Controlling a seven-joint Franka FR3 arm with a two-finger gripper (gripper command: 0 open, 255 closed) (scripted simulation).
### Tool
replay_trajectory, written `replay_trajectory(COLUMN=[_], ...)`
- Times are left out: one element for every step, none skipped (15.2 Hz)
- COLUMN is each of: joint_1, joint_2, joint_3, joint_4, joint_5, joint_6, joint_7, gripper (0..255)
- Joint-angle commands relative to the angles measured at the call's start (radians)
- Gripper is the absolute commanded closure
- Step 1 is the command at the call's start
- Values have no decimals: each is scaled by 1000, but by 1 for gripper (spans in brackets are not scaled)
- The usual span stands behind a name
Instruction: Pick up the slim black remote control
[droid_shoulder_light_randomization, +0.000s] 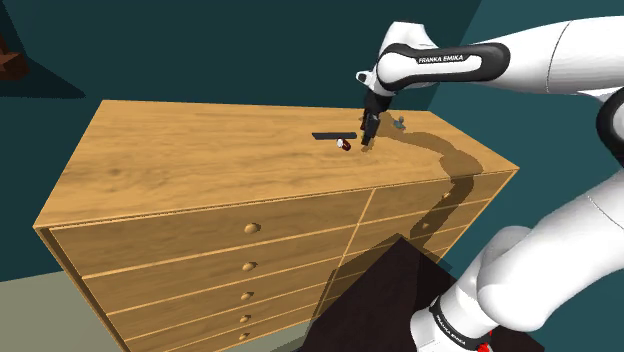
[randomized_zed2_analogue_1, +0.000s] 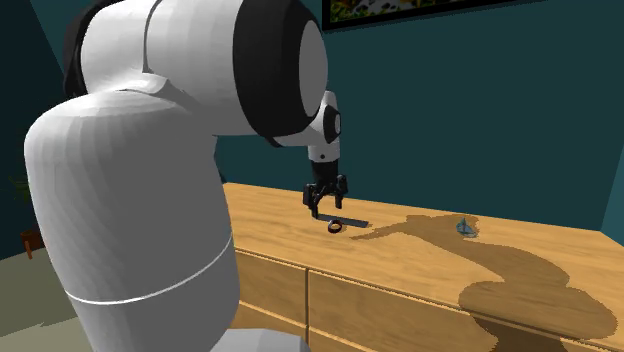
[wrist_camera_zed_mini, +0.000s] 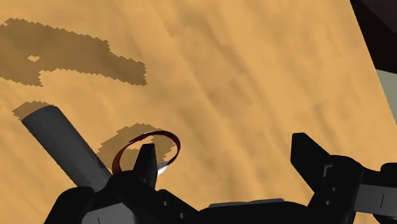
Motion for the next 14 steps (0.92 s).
replay_trajectory(joint_1=[4,5,4,2,-3,-8,-15,-23,-32,-42,-53,-63,-64,-64], joint_2=[80,121,163,206,248,291,334,378,421,465,509,545,547,549], joint_3=[-22,-31,-37,-42,-44,-45,-43,-40,-36,-30,-23,-15,-13,-13], joint_4=[66,102,141,181,222,265,311,358,407,458,512,557,547,536], joint_5=[30,48,67,87,107,127,147,166,184,201,217,228,228,229], joint_6=[16,21,24,25,24,22,17,11,4,-6,-17,-28,-15,-3], joint_7=[-99,-145,-192,-237,-282,-326,-368,-409,-448,-485,-520,-547,-548,-549], gripper=[0,0,0,0,0,0,0,0,0,0,0,0,0,0])
